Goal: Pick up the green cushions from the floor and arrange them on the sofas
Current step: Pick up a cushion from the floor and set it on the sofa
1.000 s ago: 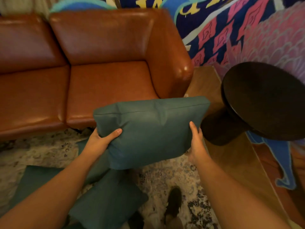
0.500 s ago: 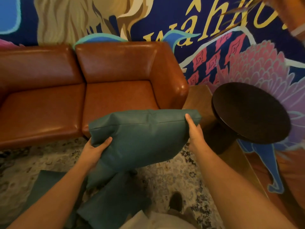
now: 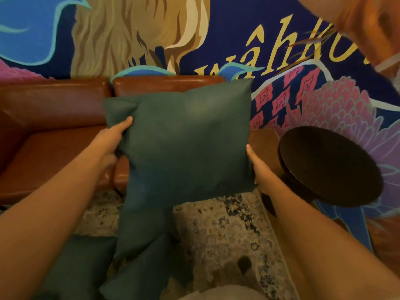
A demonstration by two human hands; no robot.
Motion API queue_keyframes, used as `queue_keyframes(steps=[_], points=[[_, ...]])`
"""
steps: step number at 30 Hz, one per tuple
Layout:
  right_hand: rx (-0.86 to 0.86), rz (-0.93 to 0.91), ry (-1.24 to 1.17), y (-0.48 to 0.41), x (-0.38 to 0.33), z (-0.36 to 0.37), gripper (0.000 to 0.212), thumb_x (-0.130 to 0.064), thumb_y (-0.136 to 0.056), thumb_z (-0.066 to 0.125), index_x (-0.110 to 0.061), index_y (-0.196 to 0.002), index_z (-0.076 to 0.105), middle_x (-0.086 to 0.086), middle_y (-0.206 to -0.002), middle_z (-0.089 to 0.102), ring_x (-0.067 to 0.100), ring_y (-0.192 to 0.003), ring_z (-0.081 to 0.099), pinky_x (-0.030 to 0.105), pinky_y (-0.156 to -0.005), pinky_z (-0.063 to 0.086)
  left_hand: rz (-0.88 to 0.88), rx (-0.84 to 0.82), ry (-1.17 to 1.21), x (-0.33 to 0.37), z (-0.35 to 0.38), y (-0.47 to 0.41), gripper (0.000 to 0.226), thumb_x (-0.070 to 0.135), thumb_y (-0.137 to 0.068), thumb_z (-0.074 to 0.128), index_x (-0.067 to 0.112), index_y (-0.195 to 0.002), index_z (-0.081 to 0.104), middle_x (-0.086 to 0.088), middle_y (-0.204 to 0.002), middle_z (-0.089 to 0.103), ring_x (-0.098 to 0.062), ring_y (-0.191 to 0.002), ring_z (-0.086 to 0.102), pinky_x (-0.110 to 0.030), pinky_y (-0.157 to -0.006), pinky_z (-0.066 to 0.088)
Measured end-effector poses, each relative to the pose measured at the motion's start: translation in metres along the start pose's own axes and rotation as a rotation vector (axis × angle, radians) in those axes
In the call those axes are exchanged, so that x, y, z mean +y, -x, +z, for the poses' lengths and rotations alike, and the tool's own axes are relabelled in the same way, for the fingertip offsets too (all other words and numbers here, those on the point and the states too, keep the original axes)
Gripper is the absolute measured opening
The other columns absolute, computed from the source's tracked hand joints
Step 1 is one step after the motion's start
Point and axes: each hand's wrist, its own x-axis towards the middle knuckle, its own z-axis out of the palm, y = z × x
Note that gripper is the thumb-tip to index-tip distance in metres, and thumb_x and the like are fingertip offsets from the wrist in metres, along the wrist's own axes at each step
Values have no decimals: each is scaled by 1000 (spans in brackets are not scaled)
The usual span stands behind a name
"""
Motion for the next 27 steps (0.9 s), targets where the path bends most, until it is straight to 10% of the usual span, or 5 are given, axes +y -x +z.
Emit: queue_keyframes(steps=[8,13,16,18,27], points=[[-25,105,1,-71,-26,-54,138,-110,-51,56,-20,-156,58,3,-152,63,34,-137,59,52,-121,42,-47,-193,-56,12,78,1,48,66,-93,57,31,-119,77,4,-114,80,-17,-102,77,-33,-83,57],[-96,39,107,-106,-83,-106,52,-53,-104,66,-13,-137,71,6,-127,75,26,-110,69,37,-84,50,-14,-149,-270,20,113,-37,101,69,-62,88,18,-143,57,-1,-119,78,-8,-80,77,-31,-74,58],[-152,21,220,-136,-109,-137,37,-42,-104,68,-13,-126,74,8,-124,75,23,-105,69,36,-80,51,-65,-142,-165,18,140,-50,36,53,-94,67,22,-111,73,0,-89,80,-13,-64,75,-31,-70,58],[-153,0,261,-160,-117,-153,35,-43,-103,70,-15,-123,75,10,-127,74,27,-113,69,41,-93,55,-134,-97,-88,10,152,-50,40,54,-100,56,20,-112,73,-4,-91,79,-18,-64,76,-34,-72,58],[-145,10,-26,-216,-137,-165,44,-41,-96,80,-13,-128,70,10,-122,72,28,-112,67,37,-78,55,-26,39,370,-10,193,-55,77,60,-78,64,8,-134,69,-14,-127,74,-30,-112,74,-44,-98,55]])
